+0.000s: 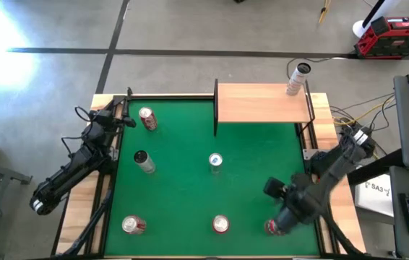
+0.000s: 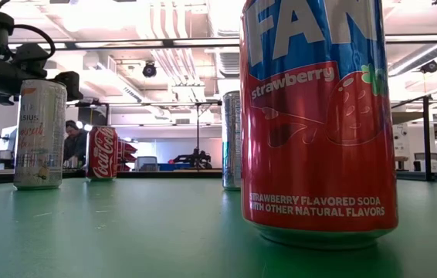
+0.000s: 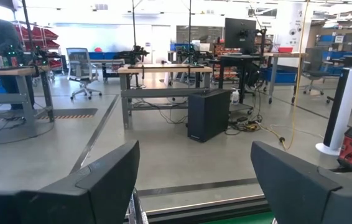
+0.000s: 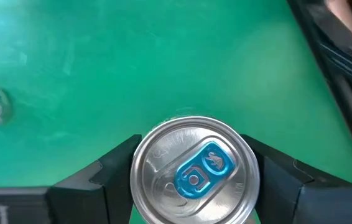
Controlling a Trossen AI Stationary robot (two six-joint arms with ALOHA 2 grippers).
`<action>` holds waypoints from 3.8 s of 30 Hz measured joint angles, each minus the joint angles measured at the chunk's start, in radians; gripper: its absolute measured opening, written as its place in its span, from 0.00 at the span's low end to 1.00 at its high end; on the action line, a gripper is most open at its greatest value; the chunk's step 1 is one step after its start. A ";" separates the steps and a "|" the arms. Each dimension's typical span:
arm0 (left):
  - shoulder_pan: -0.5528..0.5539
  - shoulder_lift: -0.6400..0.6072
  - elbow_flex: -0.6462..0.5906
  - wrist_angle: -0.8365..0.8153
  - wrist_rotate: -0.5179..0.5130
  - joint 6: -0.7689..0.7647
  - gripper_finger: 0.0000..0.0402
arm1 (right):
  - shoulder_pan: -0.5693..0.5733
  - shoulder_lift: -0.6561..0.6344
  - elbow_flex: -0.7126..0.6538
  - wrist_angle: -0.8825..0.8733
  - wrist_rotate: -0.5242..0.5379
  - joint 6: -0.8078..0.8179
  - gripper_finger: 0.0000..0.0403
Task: Place canned beverage on shelf
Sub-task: Move the blue soda can to the center of the table, then move the right red soda can to the center of the table
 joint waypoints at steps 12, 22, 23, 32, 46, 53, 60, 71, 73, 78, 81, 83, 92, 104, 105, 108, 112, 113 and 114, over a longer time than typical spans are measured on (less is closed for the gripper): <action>0.000 0.000 0.000 0.000 0.000 0.000 0.73 | -0.501 -0.006 0.013 0.098 0.075 -0.649 0.58; 0.000 0.000 0.000 0.000 0.000 0.000 0.73 | -0.632 0.080 0.014 0.233 0.138 -0.925 0.58; 0.000 0.000 0.000 0.000 0.000 0.000 0.73 | -0.640 0.089 0.018 0.234 0.149 -0.946 0.58; 0.000 0.000 0.000 0.000 0.000 0.000 0.73 | -0.727 0.106 0.045 0.231 0.199 -1.053 0.58; 0.000 0.000 0.000 0.000 0.000 0.000 0.73 | -0.751 0.154 0.041 0.255 0.190 -0.843 0.58; 0.000 0.000 0.000 0.000 0.000 0.000 0.73 | -0.766 0.185 0.041 0.266 0.191 -0.823 0.58; 0.000 0.000 0.000 0.000 0.000 0.000 0.73 | -0.766 0.181 0.041 0.283 0.192 -0.791 0.63; 0.000 0.000 0.000 0.000 0.000 0.000 0.73 | -0.765 0.174 0.042 0.276 0.195 -0.823 0.90; 0.000 0.000 0.000 0.000 0.000 0.000 0.73 | -0.760 0.168 0.056 0.256 0.170 -0.860 0.94; 0.000 0.000 0.000 0.000 0.000 0.000 0.73 | -0.708 0.120 0.095 0.219 0.048 -0.990 0.99; 0.000 0.000 0.000 0.000 0.000 0.000 0.73 | -0.653 0.088 0.107 0.157 -0.028 -1.030 0.99; 0.000 0.000 0.000 0.000 0.000 0.000 0.73 | -0.596 0.069 0.107 0.106 -0.060 -1.005 0.99; 0.000 0.000 0.000 0.000 0.000 0.000 0.73 | -0.210 0.052 0.107 0.032 -0.075 -0.522 0.99; 0.000 0.000 0.000 0.000 0.000 0.000 0.73 | 0.066 0.122 0.106 0.178 -0.156 -0.223 0.99; 0.000 0.000 0.000 0.000 0.000 0.000 0.73 | 0.076 0.128 0.106 0.194 -0.166 -0.207 0.99; 0.000 0.000 0.000 0.000 0.000 0.000 0.73 | 0.104 0.150 0.106 0.244 -0.174 -0.158 0.99; 0.000 0.000 0.000 0.000 0.000 0.000 0.73 | 0.124 0.181 0.106 0.289 -0.176 -0.076 0.99; 0.000 0.000 0.000 0.000 0.000 0.000 0.73 | 0.126 0.187 0.106 0.295 -0.177 -0.058 0.99; 0.000 0.000 0.000 0.000 0.000 0.000 0.73 | 0.128 0.190 0.106 0.298 -0.176 -0.039 0.99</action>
